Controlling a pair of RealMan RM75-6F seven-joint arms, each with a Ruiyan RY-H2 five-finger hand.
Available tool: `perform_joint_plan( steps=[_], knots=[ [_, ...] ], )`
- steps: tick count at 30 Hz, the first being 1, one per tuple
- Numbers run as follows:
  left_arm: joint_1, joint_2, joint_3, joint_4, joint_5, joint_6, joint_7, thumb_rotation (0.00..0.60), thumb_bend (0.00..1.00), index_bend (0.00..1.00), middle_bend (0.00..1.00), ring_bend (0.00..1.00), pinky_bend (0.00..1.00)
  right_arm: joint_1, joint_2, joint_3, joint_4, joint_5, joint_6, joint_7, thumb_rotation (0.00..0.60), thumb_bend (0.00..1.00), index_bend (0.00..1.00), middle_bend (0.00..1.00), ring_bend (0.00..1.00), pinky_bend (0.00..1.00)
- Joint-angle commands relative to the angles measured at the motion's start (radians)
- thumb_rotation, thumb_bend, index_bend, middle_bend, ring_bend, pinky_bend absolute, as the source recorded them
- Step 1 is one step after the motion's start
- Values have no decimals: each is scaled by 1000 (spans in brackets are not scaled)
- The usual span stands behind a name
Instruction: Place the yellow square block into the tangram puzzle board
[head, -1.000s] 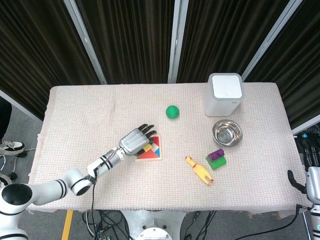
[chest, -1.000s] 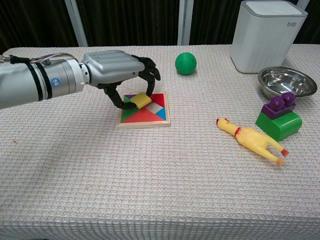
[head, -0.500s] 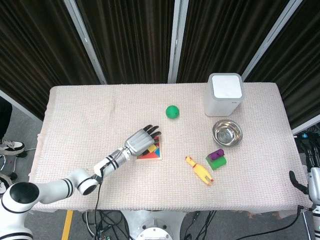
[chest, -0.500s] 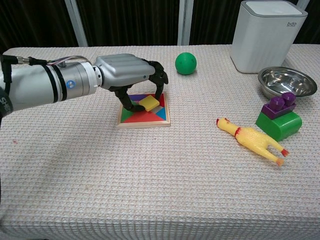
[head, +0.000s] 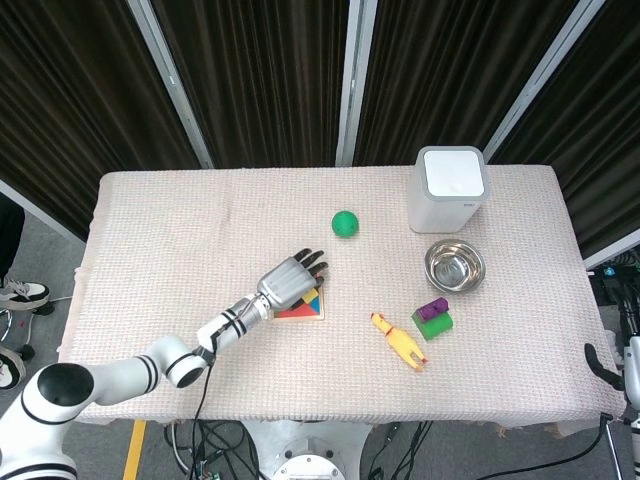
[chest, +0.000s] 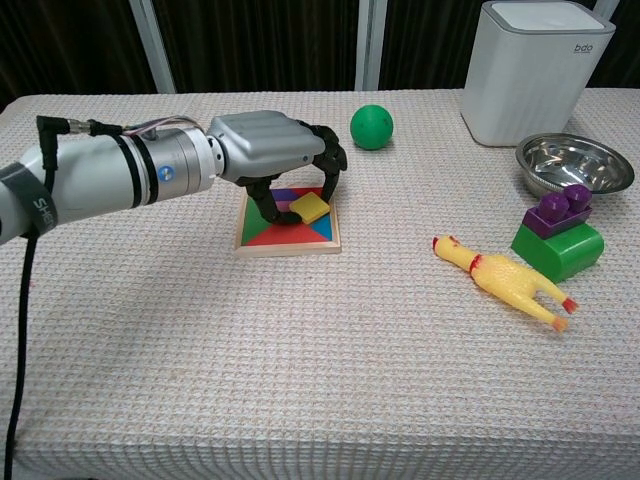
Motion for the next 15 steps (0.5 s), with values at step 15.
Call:
perform_joint_plan(
  steps=[15],
  knots=[
    [-7,7,19,17,10,10,-25,600,334,392,148,15,124,-2,4,0,-2,4,-7,-6,600,237,0,0,0,0]
  ],
)
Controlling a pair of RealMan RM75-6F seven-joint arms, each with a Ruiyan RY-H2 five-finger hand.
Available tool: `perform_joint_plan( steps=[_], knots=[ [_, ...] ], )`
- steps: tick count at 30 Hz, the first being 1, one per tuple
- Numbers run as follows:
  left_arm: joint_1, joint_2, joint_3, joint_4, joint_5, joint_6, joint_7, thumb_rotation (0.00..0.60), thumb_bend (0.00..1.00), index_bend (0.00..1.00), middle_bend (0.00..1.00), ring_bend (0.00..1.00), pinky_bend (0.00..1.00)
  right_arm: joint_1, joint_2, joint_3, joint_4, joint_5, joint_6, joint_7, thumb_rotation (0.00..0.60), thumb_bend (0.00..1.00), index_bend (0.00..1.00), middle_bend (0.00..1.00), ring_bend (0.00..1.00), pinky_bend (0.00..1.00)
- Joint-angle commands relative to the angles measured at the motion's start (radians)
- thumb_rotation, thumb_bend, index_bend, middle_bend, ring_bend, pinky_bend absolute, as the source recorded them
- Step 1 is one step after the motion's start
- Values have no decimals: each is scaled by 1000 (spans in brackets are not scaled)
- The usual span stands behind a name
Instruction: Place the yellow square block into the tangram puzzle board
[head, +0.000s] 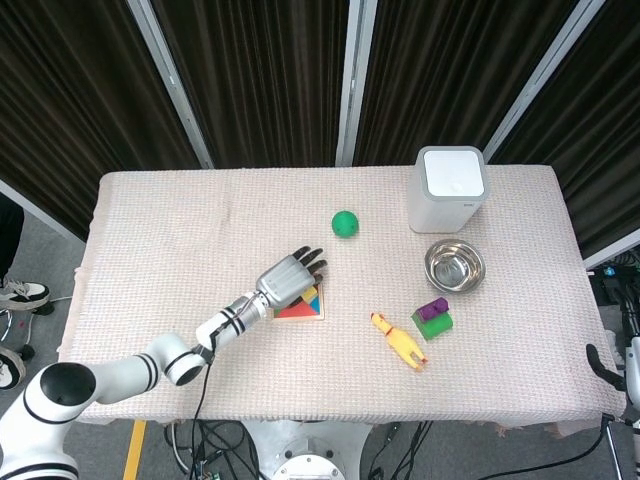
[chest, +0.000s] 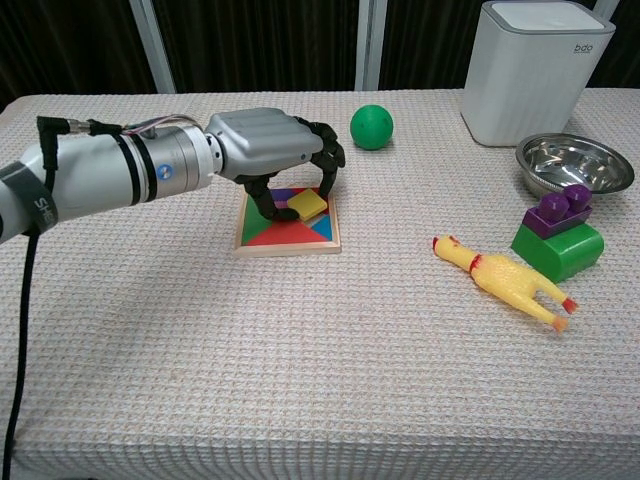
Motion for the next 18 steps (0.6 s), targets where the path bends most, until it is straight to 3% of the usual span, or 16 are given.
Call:
perform_joint_plan(
  steps=[1,10,18],
  knots=[
    [0,6,7,-7,6,-1,-9,600,330,359,148,15,123,0,1,1,-1,2,-1,-1,600,237,0,0,0,0],
    [2,16,7,-24,4,13,-18,600,318,248,148,15,119,-3,4,1,-6,3,1,-4,600,237,0,0,0,0],
    [5,26,-3,-40,-16,15,-5,600,312,241,148,15,119,-4,8,3,-7,6,1,-5,600,237,0,0,0,0]
  ],
)
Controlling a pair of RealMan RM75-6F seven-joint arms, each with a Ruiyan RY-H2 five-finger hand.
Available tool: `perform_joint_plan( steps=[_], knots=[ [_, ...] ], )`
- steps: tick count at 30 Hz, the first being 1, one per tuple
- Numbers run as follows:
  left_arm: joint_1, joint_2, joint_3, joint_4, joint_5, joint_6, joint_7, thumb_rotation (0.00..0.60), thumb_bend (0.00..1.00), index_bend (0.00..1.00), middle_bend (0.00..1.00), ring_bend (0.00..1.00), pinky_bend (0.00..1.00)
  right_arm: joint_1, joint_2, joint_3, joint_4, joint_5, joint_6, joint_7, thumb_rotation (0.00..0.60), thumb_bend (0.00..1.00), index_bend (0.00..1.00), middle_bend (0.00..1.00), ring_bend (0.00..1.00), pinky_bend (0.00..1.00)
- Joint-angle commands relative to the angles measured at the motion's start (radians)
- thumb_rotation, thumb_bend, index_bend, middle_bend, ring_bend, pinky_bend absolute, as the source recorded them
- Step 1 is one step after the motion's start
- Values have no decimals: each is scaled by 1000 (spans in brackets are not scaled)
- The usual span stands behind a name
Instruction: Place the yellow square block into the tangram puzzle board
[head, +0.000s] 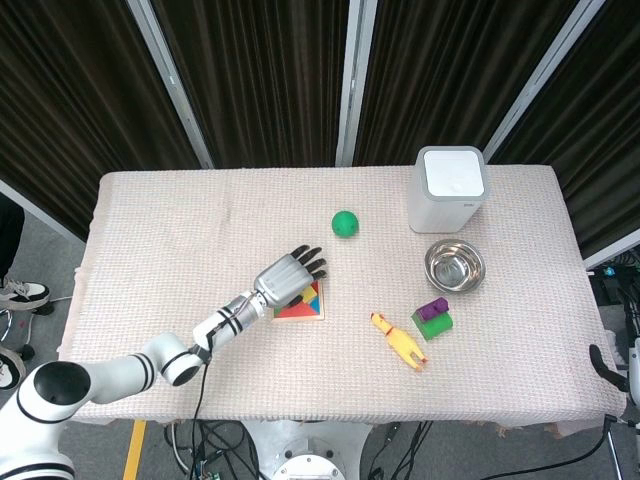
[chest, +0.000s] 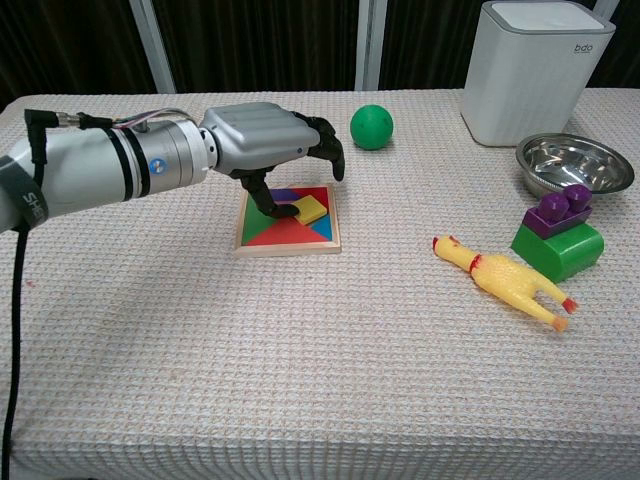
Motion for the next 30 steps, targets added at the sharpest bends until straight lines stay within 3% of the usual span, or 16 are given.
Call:
perform_joint_plan(
  steps=[1,10,15,24,30],
  knots=[
    [1,3,-5,-9,-7,0,0,600,305,239,148,15,119,1,-1,0,0,0,-2,-1,600,237,0,0,0,0],
    [-12,-9,-40,-8,-44,1,14,600,230,219,148,15,117,1,-1,1,2,4,-6,1,600,239,0,0,0,0],
    [-15,-16,-52,-22,-75,-17,14,600,140,217,148,15,117,1,-5,0,12,8,-13,10,600,240,0,0,0,0],
    [-36,-28,-84,-34,-126,-50,14,600,110,216,148,15,118,-1,-8,0,22,9,-13,20,600,239,0,0,0,0],
    [-42,-34,-72,-11,-125,-44,53,600,108,216,148,15,117,-3,-11,-1,27,10,-13,26,600,239,0,0,0,0]
  ],
)
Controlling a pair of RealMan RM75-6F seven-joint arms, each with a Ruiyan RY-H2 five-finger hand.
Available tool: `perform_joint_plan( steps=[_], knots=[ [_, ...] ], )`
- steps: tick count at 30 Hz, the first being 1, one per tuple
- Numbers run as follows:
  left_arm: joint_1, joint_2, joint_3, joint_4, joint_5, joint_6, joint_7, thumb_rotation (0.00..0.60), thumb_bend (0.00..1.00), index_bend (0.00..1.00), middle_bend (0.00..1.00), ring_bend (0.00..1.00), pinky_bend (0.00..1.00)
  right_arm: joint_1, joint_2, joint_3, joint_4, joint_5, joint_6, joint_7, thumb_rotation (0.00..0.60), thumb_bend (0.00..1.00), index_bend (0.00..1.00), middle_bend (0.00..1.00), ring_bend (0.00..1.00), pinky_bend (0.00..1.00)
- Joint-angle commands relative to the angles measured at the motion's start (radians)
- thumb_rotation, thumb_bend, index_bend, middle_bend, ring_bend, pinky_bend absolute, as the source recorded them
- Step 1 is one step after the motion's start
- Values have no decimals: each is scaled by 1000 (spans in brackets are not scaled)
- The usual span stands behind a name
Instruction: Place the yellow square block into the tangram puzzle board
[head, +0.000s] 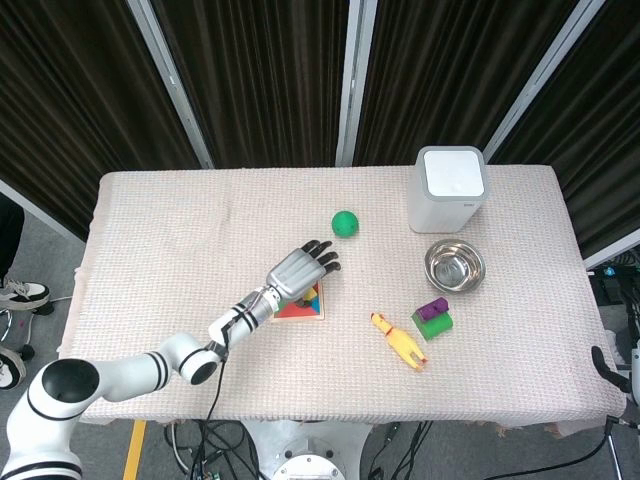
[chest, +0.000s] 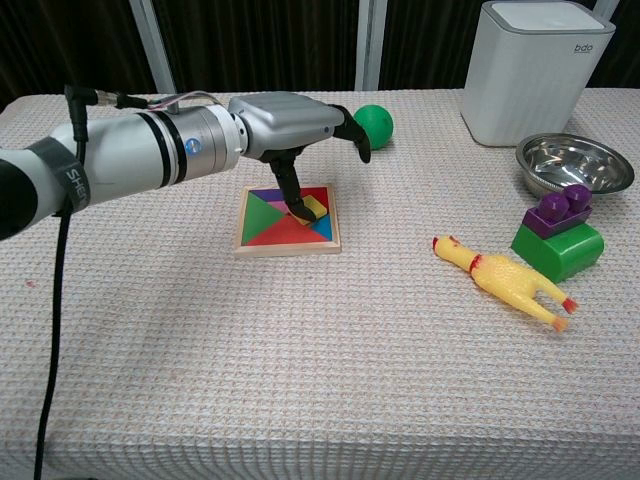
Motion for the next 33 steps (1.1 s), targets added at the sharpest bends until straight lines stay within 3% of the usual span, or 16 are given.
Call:
perform_joint_plan(
  steps=[1,16,33],
  knots=[
    [0,-5,10,22,9,16,27,600,108,216,148,15,117,-1,-1,0,1,-1,2,1,600,239,0,0,0,0],
    [27,42,39,-1,17,32,28,600,111,216,148,15,114,1,-5,1,2,1,-4,-4,600,240,0,0,0,0],
    [29,6,42,14,6,21,17,600,110,216,147,15,98,2,-15,-2,22,8,-19,9,600,241,0,0,0,0]
  ],
)
